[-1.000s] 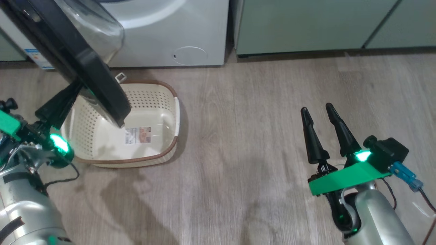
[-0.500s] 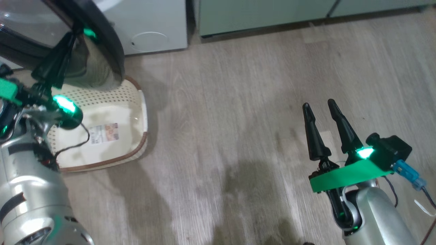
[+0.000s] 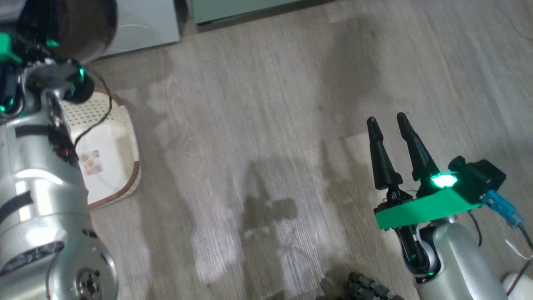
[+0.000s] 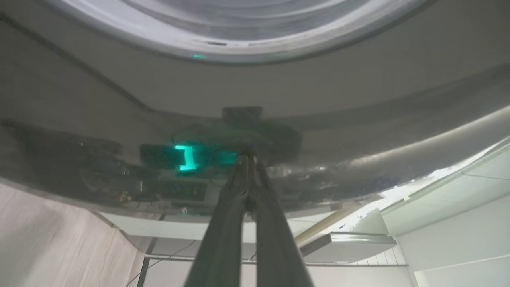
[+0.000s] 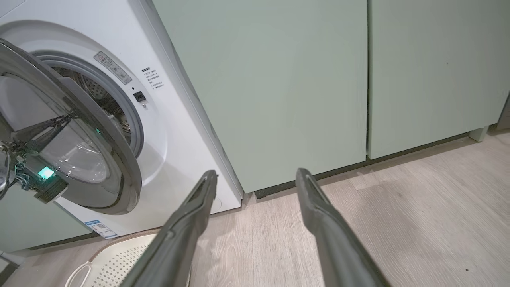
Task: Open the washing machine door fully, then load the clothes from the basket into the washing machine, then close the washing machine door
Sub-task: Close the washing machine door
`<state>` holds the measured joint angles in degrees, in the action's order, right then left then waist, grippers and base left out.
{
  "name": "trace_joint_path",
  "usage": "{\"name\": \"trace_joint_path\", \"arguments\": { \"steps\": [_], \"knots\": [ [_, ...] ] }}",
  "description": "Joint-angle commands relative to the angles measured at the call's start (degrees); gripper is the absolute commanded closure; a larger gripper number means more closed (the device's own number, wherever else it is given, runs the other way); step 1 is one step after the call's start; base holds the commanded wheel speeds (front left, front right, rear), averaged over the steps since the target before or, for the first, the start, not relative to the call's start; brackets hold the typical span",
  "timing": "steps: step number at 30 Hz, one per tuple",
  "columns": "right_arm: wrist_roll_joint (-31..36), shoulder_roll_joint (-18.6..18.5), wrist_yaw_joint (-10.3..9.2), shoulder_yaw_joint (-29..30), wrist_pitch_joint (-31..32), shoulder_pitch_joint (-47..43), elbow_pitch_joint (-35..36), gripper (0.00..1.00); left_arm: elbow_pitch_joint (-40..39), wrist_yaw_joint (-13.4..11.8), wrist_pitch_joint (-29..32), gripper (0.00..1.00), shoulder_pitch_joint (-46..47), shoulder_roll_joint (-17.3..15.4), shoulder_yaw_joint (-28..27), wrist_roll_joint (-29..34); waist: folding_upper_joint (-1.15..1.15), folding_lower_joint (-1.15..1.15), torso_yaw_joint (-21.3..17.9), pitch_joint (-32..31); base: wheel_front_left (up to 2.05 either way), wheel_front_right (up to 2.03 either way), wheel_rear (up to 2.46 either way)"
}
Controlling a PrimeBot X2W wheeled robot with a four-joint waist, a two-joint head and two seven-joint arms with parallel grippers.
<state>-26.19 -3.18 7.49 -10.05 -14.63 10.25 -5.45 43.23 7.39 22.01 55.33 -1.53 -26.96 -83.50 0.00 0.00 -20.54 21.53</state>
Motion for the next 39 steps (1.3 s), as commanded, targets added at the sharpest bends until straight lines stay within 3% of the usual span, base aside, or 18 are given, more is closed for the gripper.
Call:
{"name": "trace_joint_path", "arguments": {
  "steps": [1, 9, 20, 26, 33, 37, 39],
  "knots": [
    [-0.72, 0.29, 0.0, -1.45, -0.37, 1.67, 2.17, 0.0, -1.42, 0.1, -2.27, 1.0, 2.53, -1.39, 0.35, 0.84, 0.0, 0.0, -1.81, 1.07, 0.0, 0.0, 0.0],
    [-2.11, 0.3, 0.0, -2.6, -0.37, 1.65, 1.74, 0.0, 1.8, 0.1, -10.4, 1.0, 7.49, -3.17, 0.97, 2.68, 0.0, 0.0, -5.74, 1.35, 0.0, 0.0, 0.0],
    [-1.97, 0.3, 0.0, -2.44, -0.37, 1.75, 1.49, 0.0, 5.0, 0.1, -13.46, 1.0, 9.7, -5.67, 3.05, 3.28, 0.0, 0.0, -7.19, 0.59, 0.0, 0.0, 0.0],
    [-1.32, 0.3, 0.0, -2.11, -0.37, 1.16, 0.86, 0.0, 0.73, 0.1, -11.74, 1.0, 1.7, -4.8, 7.97, 4.45, 0.0, 0.0, -5.36, -2.31, 0.0, 0.0, 0.0],
    [0.83, 0.3, 0.0, -0.8, -0.37, -0.1, -0.24, 0.0, -7.6, 0.1, -9.89, 1.0, -11.88, -2.69, 15.14, 2.51, 0.0, 0.0, -0.36, -8.48, 0.0, 0.0, 0.0],
    [1.95, 0.3, 0.0, 0.56, -0.37, -1.39, -0.73, 0.0, -12.93, 0.1, -10.23, 1.0, -19.19, -2.99, 23.03, 5.93, 0.0, 0.0, 3.19, -12.06, 0.0, 0.0, 0.0],
    [2.32, 0.3, 0.0, 1.17, -0.37, -2.01, -0.9, 0.0, -16.23, 0.1, -12.51, 1.0, -22.36, -4.87, 28.2, 9.72, 0.0, 0.0, 4.97, -13.59, 0.0, 0.0, 0.0]
  ]
}}
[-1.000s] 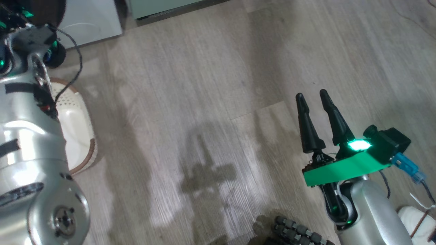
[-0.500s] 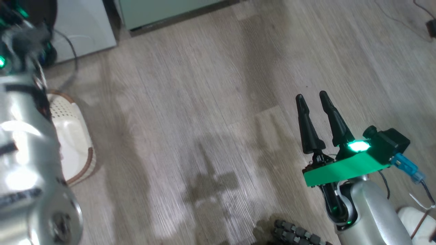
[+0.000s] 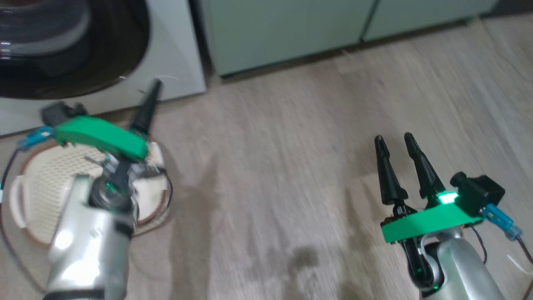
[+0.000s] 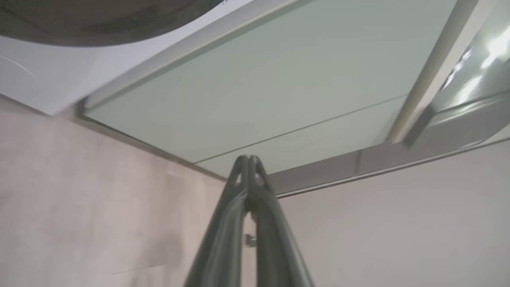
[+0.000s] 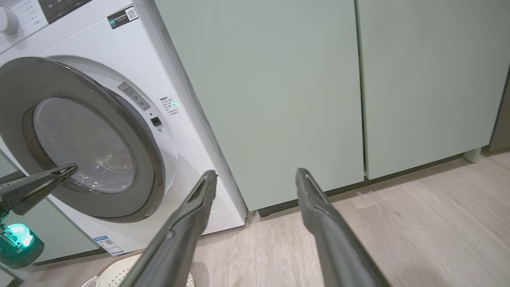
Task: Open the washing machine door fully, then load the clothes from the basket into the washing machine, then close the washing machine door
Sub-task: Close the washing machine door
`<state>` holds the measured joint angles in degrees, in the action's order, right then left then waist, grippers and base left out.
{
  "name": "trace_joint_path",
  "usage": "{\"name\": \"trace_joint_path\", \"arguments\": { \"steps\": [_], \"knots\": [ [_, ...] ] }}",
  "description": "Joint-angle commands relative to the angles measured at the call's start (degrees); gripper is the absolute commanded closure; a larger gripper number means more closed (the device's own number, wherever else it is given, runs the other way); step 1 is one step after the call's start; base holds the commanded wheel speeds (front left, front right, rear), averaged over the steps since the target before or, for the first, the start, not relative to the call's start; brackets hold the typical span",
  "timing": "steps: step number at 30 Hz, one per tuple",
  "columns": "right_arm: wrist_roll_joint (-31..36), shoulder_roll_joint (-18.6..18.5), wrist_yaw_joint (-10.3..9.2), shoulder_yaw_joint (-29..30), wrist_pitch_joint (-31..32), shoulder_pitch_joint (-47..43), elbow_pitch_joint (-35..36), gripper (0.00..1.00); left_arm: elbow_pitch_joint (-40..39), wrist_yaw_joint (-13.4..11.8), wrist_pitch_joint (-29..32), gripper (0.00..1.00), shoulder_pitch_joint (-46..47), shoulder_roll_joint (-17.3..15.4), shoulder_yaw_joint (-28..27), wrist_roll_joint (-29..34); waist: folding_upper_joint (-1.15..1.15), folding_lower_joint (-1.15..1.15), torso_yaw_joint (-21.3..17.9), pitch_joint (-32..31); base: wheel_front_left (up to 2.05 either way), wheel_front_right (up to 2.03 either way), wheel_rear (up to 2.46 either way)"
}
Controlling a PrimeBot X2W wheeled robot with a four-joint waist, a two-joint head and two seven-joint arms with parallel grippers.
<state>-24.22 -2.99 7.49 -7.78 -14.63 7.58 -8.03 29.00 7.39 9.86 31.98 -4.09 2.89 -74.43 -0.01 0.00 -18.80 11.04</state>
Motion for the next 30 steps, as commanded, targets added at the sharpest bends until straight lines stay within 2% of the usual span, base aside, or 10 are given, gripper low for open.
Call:
{"name": "trace_joint_path", "arguments": {
  "steps": [1, 6, 9, 11, 15, 16, 22, 25, 27, 30],
  "knots": [
    [0.52, 0.11, 0.0, -0.89, -0.37, 0.45, 1.65, 0.0, -3.95, 0.1, -2.58, 1.0, -0.5, -4.18, 2.01, 4.1, 0.01, 0.0, 4.08, -3.81, 0.0, 0.0, 0.0],
    [1.28, 0.11, 0.0, 0.61, -0.37, -0.8, 1.73, 0.0, -7.55, 0.1, -17.63, 1.0, -6.07, -13.35, 20.85, 18.2, 0.01, 0.0, 8.31, -7.59, 0.0, 0.0, 0.0],
    [1.68, 0.11, 0.0, 1.69, -0.37, -1.88, 1.46, 0.0, -5.25, 0.1, -23.77, 1.0, -7.67, -16.71, 25.45, 24.17, 0.01, 0.0, 10.25, -9.54, 0.0, 0.0, 0.0],
    [2.09, 0.1, 0.0, 2.29, -0.37, -2.48, 1.76, 0.0, -3.4, -0.53, -24.72, 1.0, -8.15, -17.56, 25.17, 30.6, 0.01, 0.0, 11.75, -10.24, 0.0, 0.0, 0.0],
    [2.93, -0.26, 0.0, 3.0, -0.37, -3.51, 2.63, 0.0, -9.61, -3.91, -24.83, 1.0, -12.34, -13.64, 15.66, 41.33, 0.01, 0.0, 14.13, -10.97, 0.0, 0.0, 0.0],
    [2.93, -0.26, 0.0, 3.0, -0.37, -3.51, 2.63, 0.0, -9.61, -3.91, -24.83, 1.0, -12.34, -13.64, 15.66, 41.33, 0.01, 0.0, 14.13, -10.97, 0.0, 0.0, 0.0],
    [3.12, -0.96, 0.0, 2.92, -0.37, -3.89, 3.36, 0.0, -20.66, -6.05, -24.84, 1.0, -21.17, -5.12, 4.1, 54.36, 0.01, 0.0, 16.49, -11.68, 0.0, 0.0, 0.0],
    [3.01, -0.98, 0.0, 2.83, -0.37, -3.91, 3.68, 0.0, -24.78, -5.45, -24.85, 1.0, -24.51, -1.35, -0.28, 58.21, 0.01, 0.0, 17.0, -11.97, 0.0, 0.0, 0.0],
    [2.99, -0.95, 0.0, 2.46, -0.37, -4.05, 3.8, 0.0, -26.23, -3.75, -24.85, 1.0, -27.33, 0.4, -1.65, 60.75, 0.01, 0.0, 17.23, -12.24, 0.0, 0.0, 0.0],
    [3.15, -1.08, 0.0, 2.28, -0.37, -4.29, 3.52, 0.0, -24.29, -2.15, -24.85, 1.0, -29.01, 0.93, 0.23, 63.47, 0.01, 0.0, 17.5, -12.36, 0.0, 0.0, 0.0]
  ]
}}
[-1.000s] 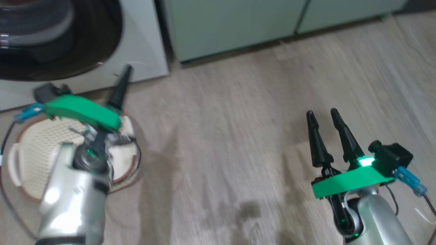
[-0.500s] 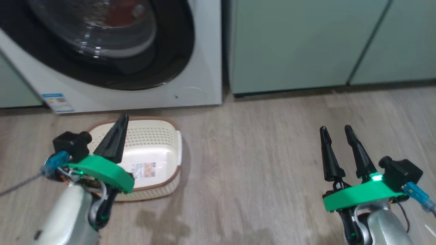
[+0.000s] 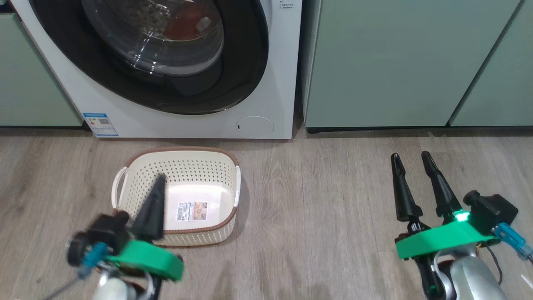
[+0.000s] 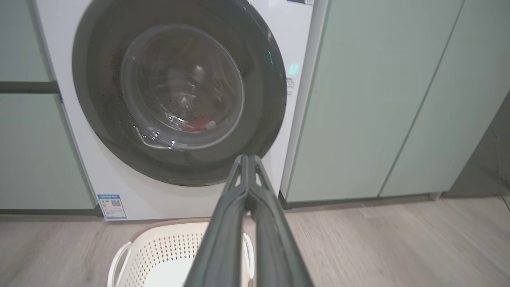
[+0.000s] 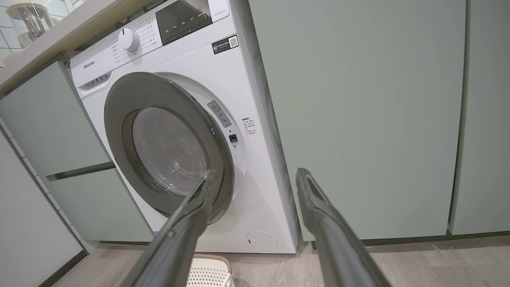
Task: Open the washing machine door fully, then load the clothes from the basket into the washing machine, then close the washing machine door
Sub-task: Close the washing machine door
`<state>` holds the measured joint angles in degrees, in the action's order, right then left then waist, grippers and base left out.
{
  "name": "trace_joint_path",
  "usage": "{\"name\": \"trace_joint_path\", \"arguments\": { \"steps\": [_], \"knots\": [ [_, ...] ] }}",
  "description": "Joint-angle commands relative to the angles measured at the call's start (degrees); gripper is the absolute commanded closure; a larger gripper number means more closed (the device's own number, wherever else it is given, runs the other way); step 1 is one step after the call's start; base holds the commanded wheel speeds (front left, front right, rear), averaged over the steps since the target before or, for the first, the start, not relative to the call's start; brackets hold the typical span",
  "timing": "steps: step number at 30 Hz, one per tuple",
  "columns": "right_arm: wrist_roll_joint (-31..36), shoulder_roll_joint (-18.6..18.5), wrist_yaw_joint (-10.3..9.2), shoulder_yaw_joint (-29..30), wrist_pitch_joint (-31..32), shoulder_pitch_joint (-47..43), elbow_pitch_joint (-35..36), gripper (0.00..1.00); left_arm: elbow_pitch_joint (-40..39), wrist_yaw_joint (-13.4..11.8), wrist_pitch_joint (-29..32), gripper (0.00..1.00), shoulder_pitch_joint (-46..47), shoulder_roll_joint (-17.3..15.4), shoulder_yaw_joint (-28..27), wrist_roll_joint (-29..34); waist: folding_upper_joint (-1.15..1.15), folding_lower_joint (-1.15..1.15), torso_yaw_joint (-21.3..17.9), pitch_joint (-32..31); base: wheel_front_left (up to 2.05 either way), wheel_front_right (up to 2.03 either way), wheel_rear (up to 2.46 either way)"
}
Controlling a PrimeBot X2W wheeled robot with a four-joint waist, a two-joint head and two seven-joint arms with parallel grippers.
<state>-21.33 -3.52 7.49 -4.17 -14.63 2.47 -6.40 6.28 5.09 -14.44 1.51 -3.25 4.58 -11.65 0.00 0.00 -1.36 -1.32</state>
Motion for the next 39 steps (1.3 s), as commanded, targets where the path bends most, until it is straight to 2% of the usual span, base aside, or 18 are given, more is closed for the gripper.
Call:
{"name": "trace_joint_path", "arguments": {
  "steps": [1, 3, 4, 5, 6, 11, 18, 39],
  "knots": [
    [0.25, -0.53, 0.0, -1.24, -0.37, 0.75, 1.86, 0.0, -1.14, 0.42, -0.55, 1.0, 1.3, 0.16, -1.01, 1.31, 0.0, 0.0, 0.18, -0.01, 0.0, 0.0, 0.0],
    [0.27, -0.48, 0.0, -1.1, -0.37, 0.63, 1.86, 0.0, -0.54, 0.67, -0.55, 1.0, 1.14, 0.27, -1.02, 1.59, 0.0, 0.0, 0.43, 0.01, 0.0, 0.0, 0.0],
    [0.27, -0.44, 0.0, -1.03, -0.37, 0.57, 1.9, 0.0, -0.65, 0.65, -0.55, 0.62, 1.13, 0.3, -1.24, 1.95, 0.0, 0.0, 0.54, 0.02, 0.0, 0.0, 0.0],
    [0.26, -0.41, 0.0, -0.99, -0.37, 0.51, 1.93, 0.0, -0.65, 0.57, -0.55, 0.19, 1.02, 0.32, -1.33, 1.89, 0.0, 0.0, 0.61, 0.04, 0.0, 0.0, 0.0],
    [0.27, -0.37, 0.0, -0.95, -0.37, 0.46, 1.96, 0.0, -0.61, 0.38, -0.55, 0.0, 0.9, 0.33, -1.22, 1.75, 0.0, 0.0, 0.69, 0.04, 0.0, 0.0, 0.0],
    [0.22, -0.14, 0.0, -1.12, -0.37, 0.42, 2.0, 0.0, -1.68, -1.39, -0.55, 0.0, 0.9, 0.35, -1.15, 1.47, 0.0, 0.0, 0.77, -0.06, 0.0, 0.0, 0.0],
    [0.14, 0.09, 0.0, -1.37, -0.37, 0.56, 1.99, 0.0, -2.77, -2.23, -0.55, 0.0, 0.47, 0.36, -0.94, 1.79, 0.0, 0.0, 0.56, -0.34, 0.0, 0.0, 0.0],
    [0.69, 0.33, 0.0, -0.98, -0.37, 0.49, 2.7, 0.0, -2.68, -2.75, -0.56, 0.0, 0.41, 0.37, 0.19, 1.76, 0.0, 0.0, 2.07, 0.81, 0.0, 0.0, 0.0]
  ]
}}
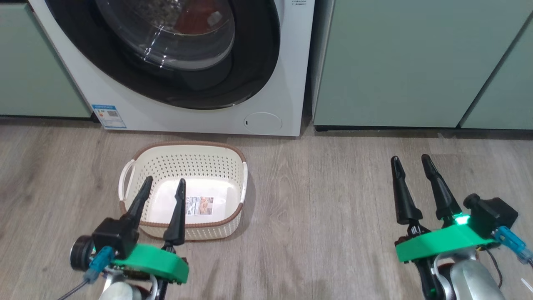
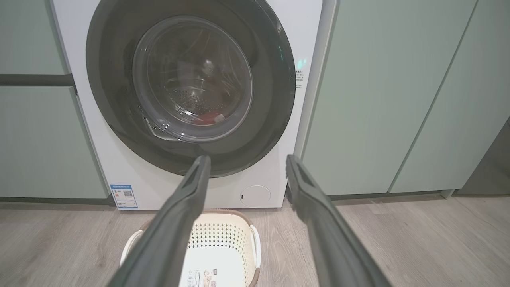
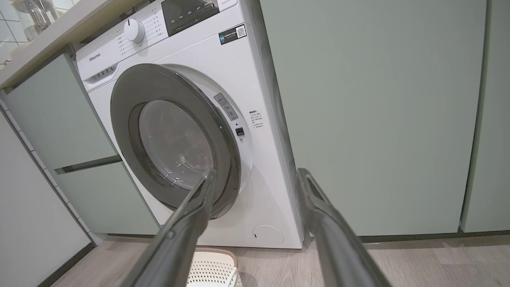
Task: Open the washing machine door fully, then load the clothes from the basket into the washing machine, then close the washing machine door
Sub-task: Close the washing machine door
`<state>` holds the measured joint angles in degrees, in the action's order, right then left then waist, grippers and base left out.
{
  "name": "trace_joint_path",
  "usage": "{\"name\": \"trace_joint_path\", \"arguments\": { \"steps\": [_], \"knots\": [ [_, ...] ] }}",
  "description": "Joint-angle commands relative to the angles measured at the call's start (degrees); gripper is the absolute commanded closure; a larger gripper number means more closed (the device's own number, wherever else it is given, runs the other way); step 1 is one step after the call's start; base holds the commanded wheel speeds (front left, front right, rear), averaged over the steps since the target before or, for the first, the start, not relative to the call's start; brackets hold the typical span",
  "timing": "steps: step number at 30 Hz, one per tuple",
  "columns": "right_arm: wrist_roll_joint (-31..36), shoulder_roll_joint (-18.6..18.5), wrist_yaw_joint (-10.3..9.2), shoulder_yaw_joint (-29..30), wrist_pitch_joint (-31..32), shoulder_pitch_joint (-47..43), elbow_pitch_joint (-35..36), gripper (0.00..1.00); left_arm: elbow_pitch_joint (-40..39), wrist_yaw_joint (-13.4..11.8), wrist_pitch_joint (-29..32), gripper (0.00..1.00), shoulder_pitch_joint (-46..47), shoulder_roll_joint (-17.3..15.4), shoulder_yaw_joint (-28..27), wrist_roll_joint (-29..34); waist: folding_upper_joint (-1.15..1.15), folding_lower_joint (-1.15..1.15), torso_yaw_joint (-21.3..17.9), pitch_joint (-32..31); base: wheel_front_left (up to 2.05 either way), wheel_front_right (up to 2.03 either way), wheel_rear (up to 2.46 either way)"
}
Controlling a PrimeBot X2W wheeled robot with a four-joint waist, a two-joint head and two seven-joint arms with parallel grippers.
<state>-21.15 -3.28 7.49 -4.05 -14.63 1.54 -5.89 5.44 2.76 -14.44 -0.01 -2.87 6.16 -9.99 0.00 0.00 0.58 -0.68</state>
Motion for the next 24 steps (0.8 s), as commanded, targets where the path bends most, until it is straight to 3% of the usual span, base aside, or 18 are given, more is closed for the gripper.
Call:
{"name": "trace_joint_path", "arguments": {
  "steps": [1, 2, 3, 5, 15, 24],
  "knots": [
    [0.62, 0.08, 0.0, -0.97, -0.37, 1.45, 2.26, 0.0, -1.87, -0.44, -0.56, 0.0, 1.96, -0.01, -1.28, 0.14, 0.0, 0.0, 0.24, 0.36, 0.0, 0.0, 0.0],
    [0.72, 0.08, 0.0, -0.81, -0.37, 1.49, 2.32, 0.04, -1.88, -0.46, -0.56, 0.0, 2.02, -0.01, -1.19, 0.16, 0.0, 0.0, 0.36, 0.56, 0.0, 0.0, 0.0],
    [0.79, 0.09, 0.0, -0.67, -0.37, 1.48, 2.32, 0.24, -1.9, -0.49, -0.56, 0.0, 2.09, -0.01, -1.14, 0.18, 0.0, 0.0, 0.5, 0.8, 0.0, 0.0, 0.0],
    [1.21, -0.03, 0.0, -0.57, -0.37, 1.57, 2.23, 1.0, -1.95, -0.53, -0.56, 0.0, 2.25, -0.01, -1.06, 0.18, 0.0, 0.0, 0.8, 1.32, 0.0, 0.0, 0.0],
    [3.96, -2.61, 0.0, -4.36, -0.37, 5.96, 3.28, 1.0, -2.01, -0.51, -0.56, 0.0, 4.57, -0.01, 1.06, -0.31, 0.0, 0.0, 4.24, 6.04, 0.0, 0.0, 0.0],
    [3.68, -10.37, 0.0, -12.83, -0.37, 19.17, 2.56, 1.0, -3.58, -0.96, -0.56, 0.0, 8.49, -0.01, 3.11, -1.31, 0.0, 0.0, 11.05, 15.56, 0.0, 0.0, 0.0]
  ]
}}
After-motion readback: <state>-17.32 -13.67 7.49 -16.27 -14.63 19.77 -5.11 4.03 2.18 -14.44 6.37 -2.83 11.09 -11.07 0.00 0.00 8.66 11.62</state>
